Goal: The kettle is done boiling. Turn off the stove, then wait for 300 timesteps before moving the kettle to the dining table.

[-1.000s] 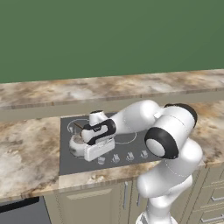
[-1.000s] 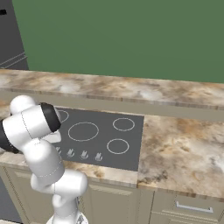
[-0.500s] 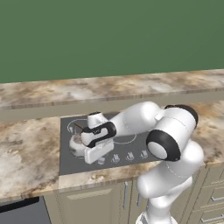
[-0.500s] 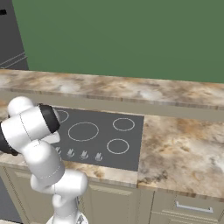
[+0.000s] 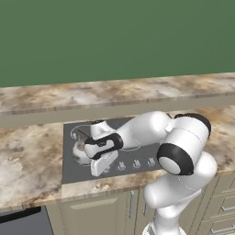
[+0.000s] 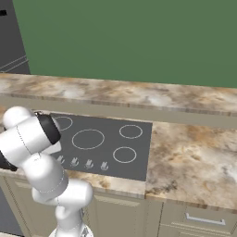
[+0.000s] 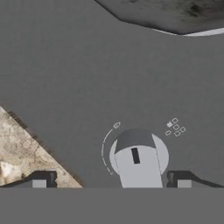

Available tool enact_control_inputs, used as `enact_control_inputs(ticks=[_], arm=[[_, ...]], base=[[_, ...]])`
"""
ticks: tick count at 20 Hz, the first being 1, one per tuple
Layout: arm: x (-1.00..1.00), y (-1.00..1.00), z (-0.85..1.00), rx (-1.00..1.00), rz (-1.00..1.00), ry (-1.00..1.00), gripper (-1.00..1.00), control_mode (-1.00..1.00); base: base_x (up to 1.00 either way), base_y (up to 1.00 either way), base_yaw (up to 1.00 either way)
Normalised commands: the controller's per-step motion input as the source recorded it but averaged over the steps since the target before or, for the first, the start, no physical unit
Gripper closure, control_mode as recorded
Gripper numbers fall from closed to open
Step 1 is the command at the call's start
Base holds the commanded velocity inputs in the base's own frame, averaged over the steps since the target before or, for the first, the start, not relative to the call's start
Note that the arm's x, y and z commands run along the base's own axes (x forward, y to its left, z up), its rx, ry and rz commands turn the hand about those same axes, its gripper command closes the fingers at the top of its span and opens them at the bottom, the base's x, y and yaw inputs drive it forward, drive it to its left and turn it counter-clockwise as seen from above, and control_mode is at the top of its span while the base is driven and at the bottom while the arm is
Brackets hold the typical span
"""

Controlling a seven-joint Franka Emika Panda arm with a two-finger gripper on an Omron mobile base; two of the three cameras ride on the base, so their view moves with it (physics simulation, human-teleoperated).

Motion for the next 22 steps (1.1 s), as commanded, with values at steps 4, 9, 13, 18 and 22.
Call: enact_control_inputs(ticks=[4,9,13,18,22], arm=[[0.10,-0.01,-0.03,0.04,0.23,0.00,-1.00,-1.00],[0.15,0.00,-0.02,0.05,0.19,-0.01,-1.00,-1.00],[0.20,0.00,0.00,0.06,0.11,-0.02,-1.00,-1.00],[0.06,0.02,0.00,0.02,0.03,-0.01,-1.00,-1.00],[0.00,0.08,-0.06,0.00,0.00,0.00,-1.00,-1.00]], base=[[0.00,0.00,0.00],[0.00,0.00,0.00],[0.00,0.00,0.00],[0.00,0.00,0.00],[0.00,0.00,0.00]])
